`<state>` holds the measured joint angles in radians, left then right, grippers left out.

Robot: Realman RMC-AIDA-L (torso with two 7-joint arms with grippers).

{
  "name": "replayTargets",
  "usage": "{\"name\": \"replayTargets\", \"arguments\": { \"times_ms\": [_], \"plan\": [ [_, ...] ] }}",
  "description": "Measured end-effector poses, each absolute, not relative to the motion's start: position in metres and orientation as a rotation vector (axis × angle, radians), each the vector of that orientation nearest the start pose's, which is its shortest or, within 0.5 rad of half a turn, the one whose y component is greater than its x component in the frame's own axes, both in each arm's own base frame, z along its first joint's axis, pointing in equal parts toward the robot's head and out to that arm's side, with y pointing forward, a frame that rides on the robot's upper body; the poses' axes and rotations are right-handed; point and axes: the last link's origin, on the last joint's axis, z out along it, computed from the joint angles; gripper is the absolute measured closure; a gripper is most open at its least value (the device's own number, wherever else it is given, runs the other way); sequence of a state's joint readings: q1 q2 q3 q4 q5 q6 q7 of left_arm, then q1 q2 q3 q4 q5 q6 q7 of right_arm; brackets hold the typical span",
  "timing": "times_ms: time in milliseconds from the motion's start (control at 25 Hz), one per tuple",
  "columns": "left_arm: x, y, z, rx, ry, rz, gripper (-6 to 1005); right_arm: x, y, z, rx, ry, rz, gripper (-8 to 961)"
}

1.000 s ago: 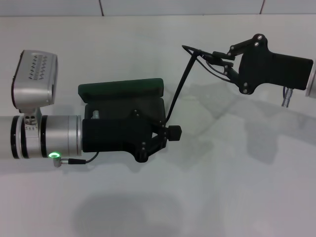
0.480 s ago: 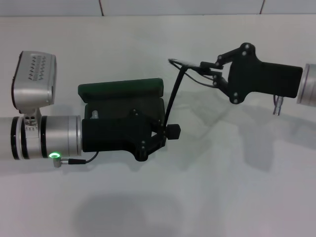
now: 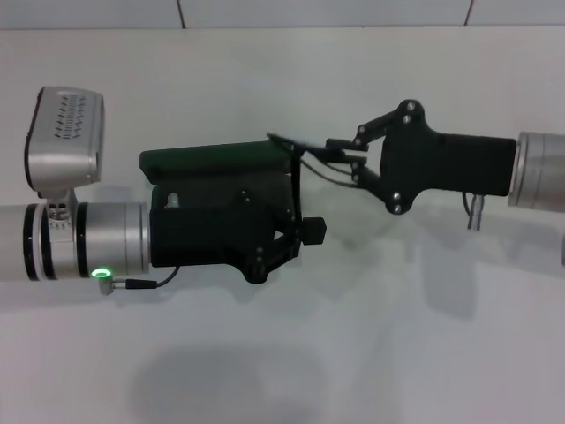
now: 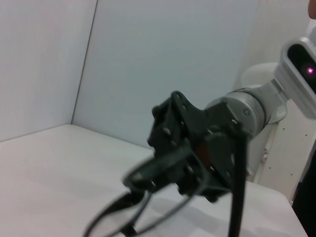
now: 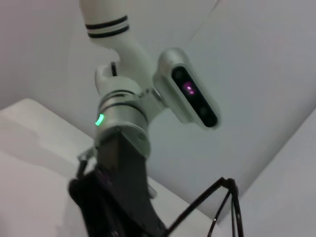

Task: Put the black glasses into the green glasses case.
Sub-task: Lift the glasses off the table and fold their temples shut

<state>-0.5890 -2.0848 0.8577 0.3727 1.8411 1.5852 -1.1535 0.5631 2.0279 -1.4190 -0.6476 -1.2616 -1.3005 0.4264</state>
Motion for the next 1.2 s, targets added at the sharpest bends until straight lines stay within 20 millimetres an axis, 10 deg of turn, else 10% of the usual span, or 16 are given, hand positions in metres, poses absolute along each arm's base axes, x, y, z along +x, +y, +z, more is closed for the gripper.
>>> {"name": "replayTargets", "arguments": {
  "times_ms": [1200],
  "plan": [
    [-0.238, 0.306, -0.057, -2.877, -0.51, -0.897, 992, 0.17, 0.334, -0.05, -2.578, -0.718, 0.832, 911]
  ]
}}
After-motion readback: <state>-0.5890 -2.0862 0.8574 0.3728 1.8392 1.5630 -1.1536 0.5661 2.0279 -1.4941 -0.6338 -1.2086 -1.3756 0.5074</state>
